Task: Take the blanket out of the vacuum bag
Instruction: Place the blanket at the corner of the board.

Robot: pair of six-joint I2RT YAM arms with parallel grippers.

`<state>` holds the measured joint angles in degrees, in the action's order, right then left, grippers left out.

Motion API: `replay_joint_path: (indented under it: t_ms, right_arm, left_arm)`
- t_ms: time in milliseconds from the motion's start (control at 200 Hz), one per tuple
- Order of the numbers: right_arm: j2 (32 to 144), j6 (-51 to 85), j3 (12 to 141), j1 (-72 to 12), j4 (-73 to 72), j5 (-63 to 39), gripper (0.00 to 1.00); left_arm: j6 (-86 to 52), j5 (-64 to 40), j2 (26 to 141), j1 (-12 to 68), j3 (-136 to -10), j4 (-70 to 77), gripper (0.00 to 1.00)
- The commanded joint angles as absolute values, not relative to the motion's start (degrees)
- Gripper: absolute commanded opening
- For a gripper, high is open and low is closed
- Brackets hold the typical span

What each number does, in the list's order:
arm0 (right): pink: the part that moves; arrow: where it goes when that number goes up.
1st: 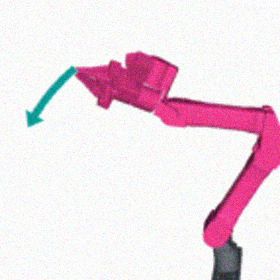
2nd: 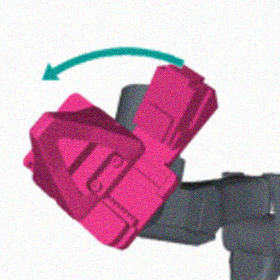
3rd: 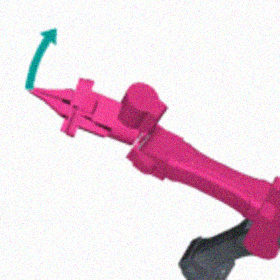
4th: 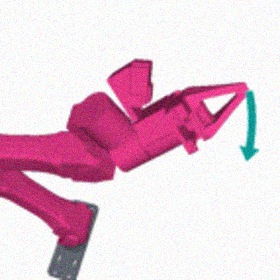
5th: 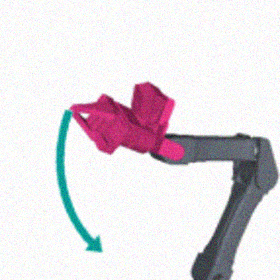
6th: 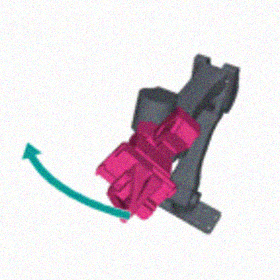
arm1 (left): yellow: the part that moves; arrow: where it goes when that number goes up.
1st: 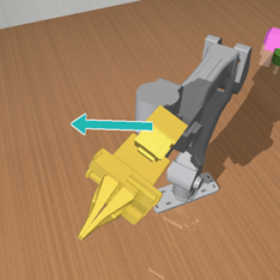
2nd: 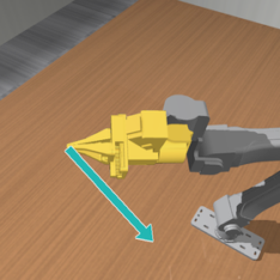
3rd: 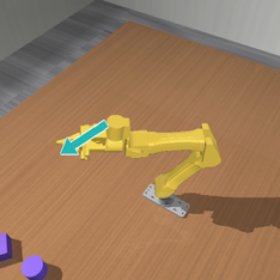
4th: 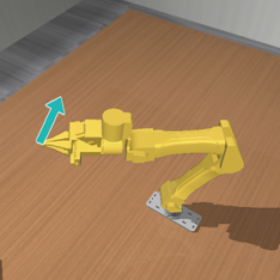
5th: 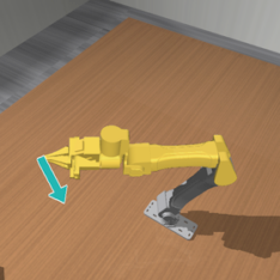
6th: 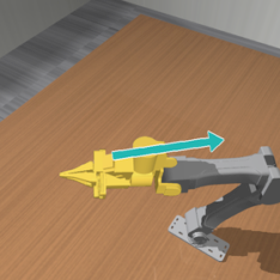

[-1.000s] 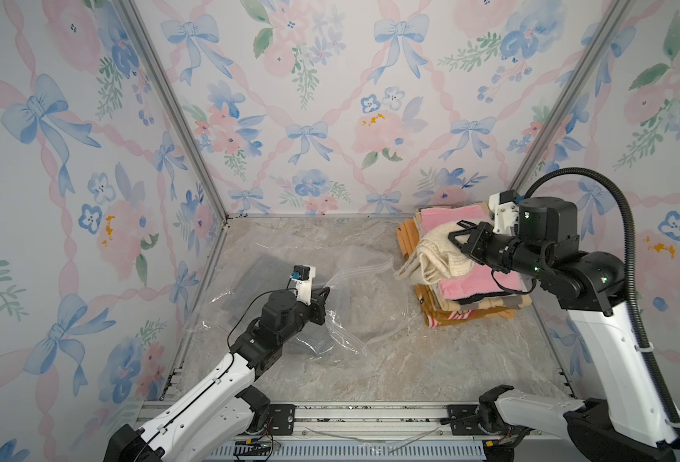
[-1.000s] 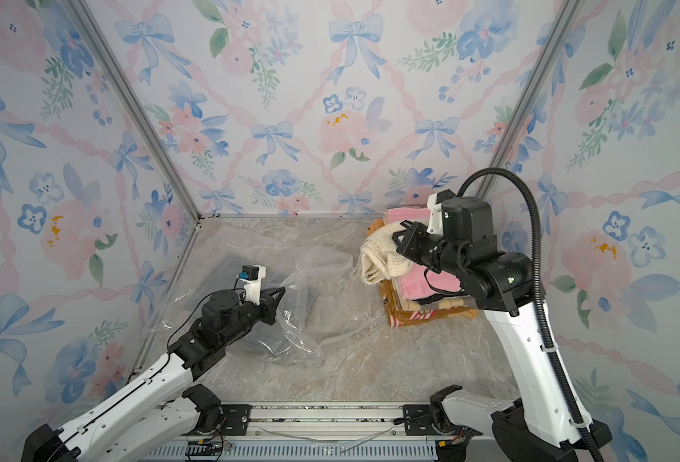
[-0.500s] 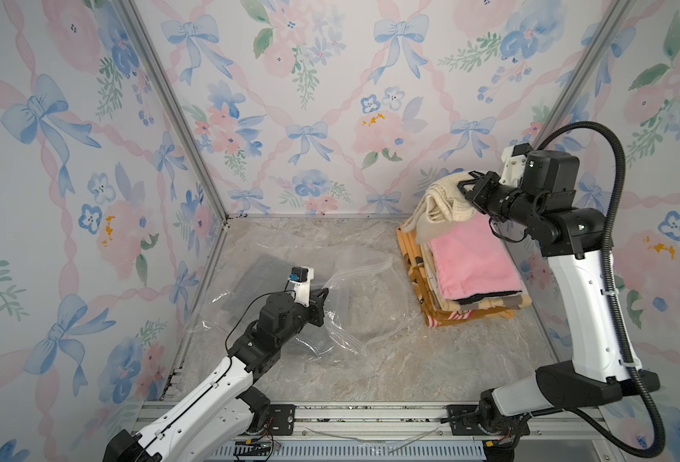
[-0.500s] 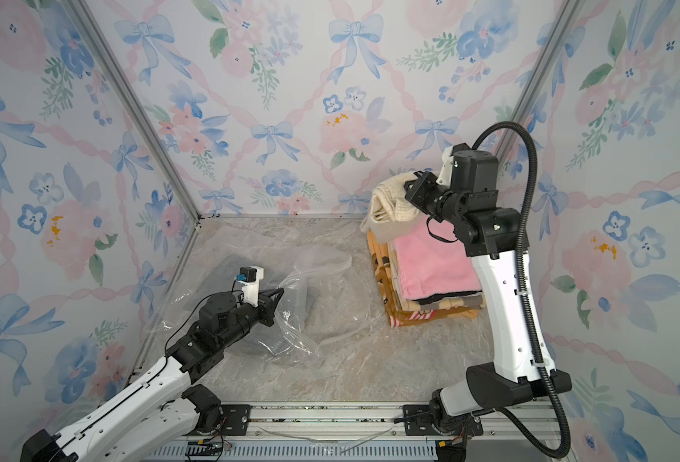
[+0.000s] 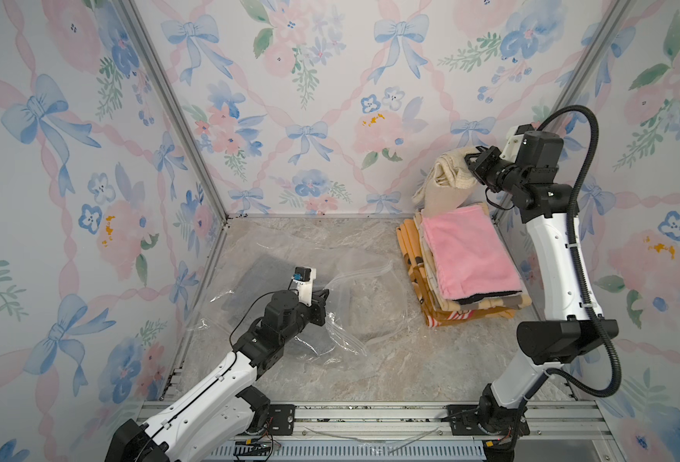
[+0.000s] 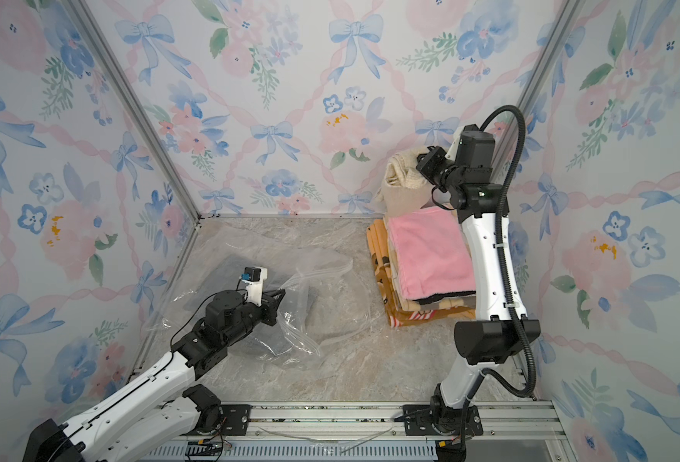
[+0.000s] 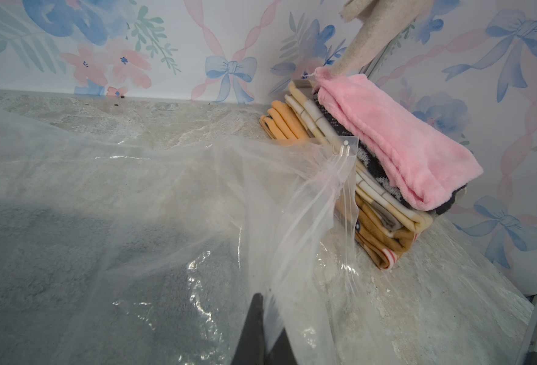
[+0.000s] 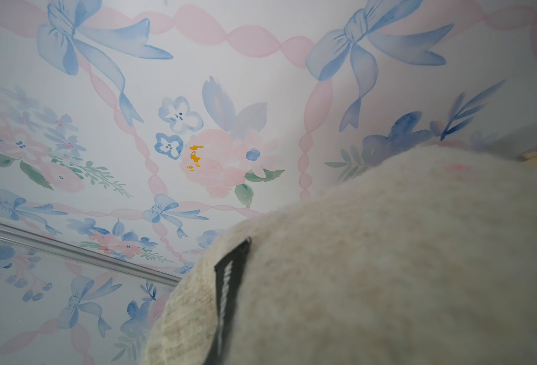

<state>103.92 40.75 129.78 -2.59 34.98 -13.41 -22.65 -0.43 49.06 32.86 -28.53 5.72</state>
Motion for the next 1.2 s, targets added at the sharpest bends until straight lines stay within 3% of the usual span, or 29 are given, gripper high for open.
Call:
replay_joint_path:
  t_ms: [0, 275, 845, 1195]
  right_arm:
    - [106.46, 41.78, 136.03, -1.92, 29.33, -15.47, 0.00]
    - [107.12, 42.72, 134.68, -1.58, 28.84, -13.52, 0.00]
    - [86.84, 43.74, 95.75, 2.76, 21.10, -10.25, 0.00]
    - [79.72, 44.37, 81.23, 5.75, 28.52, -12.84, 0.00]
  left_arm:
    - [-23.37, 0.61, 49.66, 32.48, -30.06, 5.53, 0.00]
    - [-22.85, 0.81, 51.11, 32.49, -30.62, 5.41, 0.00]
    - [-22.93, -2.29, 53.96, 32.52, -31.29, 7.84, 0.00]
    - [-23.64, -3.20, 53.44, 32.96, -30.73, 8.53, 0.00]
